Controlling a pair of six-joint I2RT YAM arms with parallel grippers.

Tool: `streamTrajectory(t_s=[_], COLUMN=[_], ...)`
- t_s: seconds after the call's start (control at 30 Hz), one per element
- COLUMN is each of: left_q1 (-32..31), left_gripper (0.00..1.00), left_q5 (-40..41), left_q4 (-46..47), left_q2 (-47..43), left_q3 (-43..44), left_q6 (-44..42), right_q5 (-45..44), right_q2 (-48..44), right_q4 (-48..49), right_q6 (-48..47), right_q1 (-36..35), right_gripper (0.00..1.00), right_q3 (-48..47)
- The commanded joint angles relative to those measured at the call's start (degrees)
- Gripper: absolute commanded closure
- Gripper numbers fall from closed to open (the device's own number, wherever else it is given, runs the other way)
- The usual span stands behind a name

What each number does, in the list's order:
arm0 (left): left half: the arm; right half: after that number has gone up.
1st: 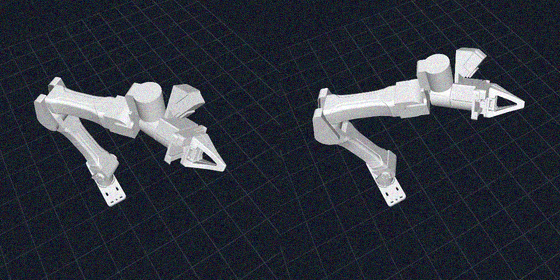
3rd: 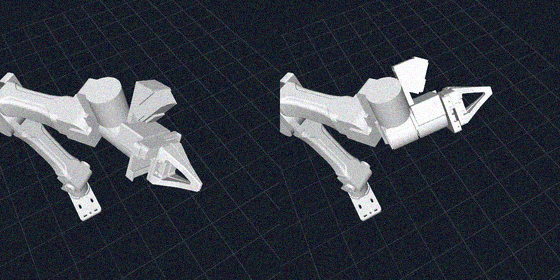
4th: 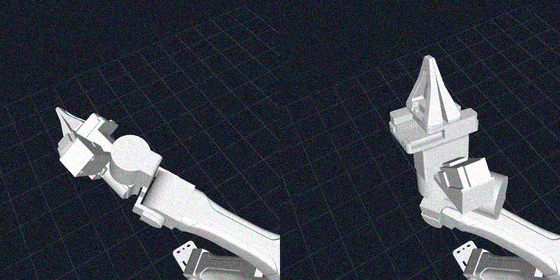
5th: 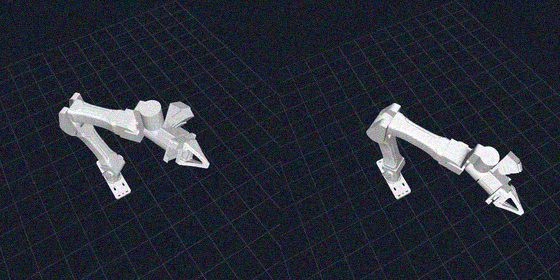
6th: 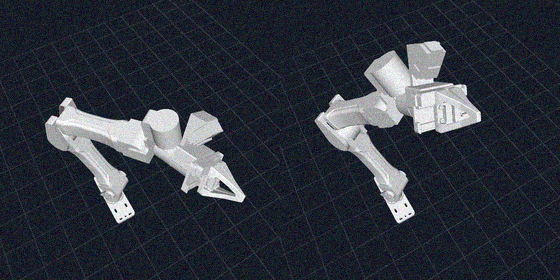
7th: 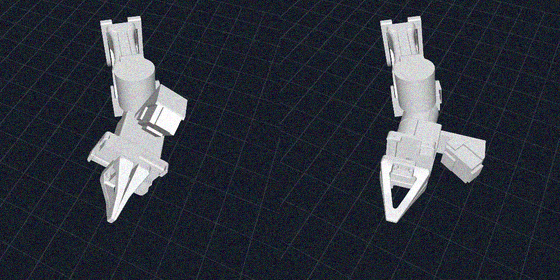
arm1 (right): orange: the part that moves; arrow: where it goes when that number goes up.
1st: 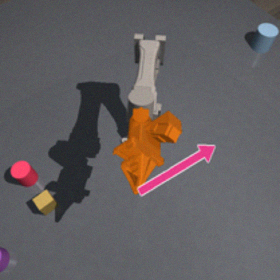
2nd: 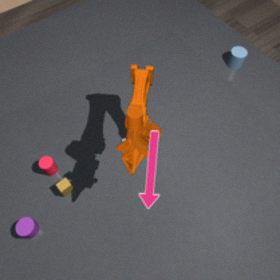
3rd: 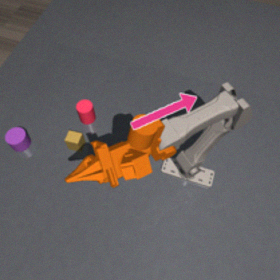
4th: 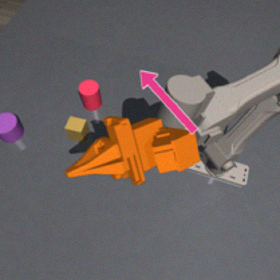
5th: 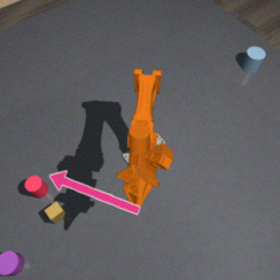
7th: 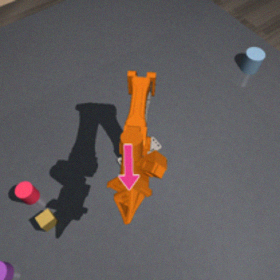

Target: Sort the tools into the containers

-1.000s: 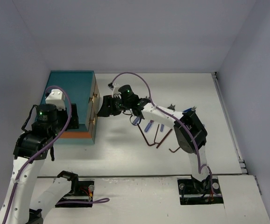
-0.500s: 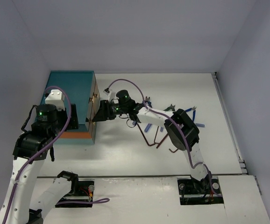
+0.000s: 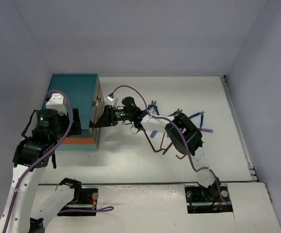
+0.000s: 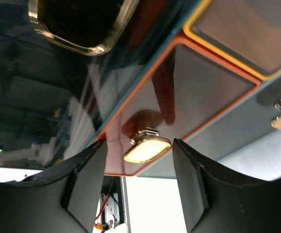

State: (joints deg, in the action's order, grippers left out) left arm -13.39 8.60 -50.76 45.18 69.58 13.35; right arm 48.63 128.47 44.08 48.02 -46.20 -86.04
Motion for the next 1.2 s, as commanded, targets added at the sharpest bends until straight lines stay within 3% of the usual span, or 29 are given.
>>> streamTrajectory(t_s=[0.0, 0.23, 0.43, 0.53, 1.17], left_q1=[0.29, 0.29, 0.29, 0.29, 0.38], left_gripper=[0.19, 0.19, 0.19, 0.19, 0.19], left_q5=[0.5, 0.8, 0.92, 1.17, 2.32], left_q4=[1.79, 1.9, 1.98, 2.05, 2.28], left_q2=[-0.09, 0.25, 0.61, 1.0, 2.25], left_q3=[1.87, 1.17, 1.17, 0.84, -0.56], left_q6=[0.75, 0.45, 0.33, 0.14, 0.97], right_q5=[3.27, 3.41, 2.47, 2.15, 3.37], right_q2=[0.74, 1.7, 0.01, -1.55, -15.68], right_q4=[16.39, 19.46, 19.49, 19.49, 16.54], right_q6=[6.84, 9.37, 8.64, 8.25, 2.75], right_q1=[-0.14, -0.29, 0.49, 1.46, 9.61], right_gripper=[0.52, 0.64, 0.92, 0.98, 1.0], right_q3=[0.04, 0.59, 2.76, 4.71, 24.81])
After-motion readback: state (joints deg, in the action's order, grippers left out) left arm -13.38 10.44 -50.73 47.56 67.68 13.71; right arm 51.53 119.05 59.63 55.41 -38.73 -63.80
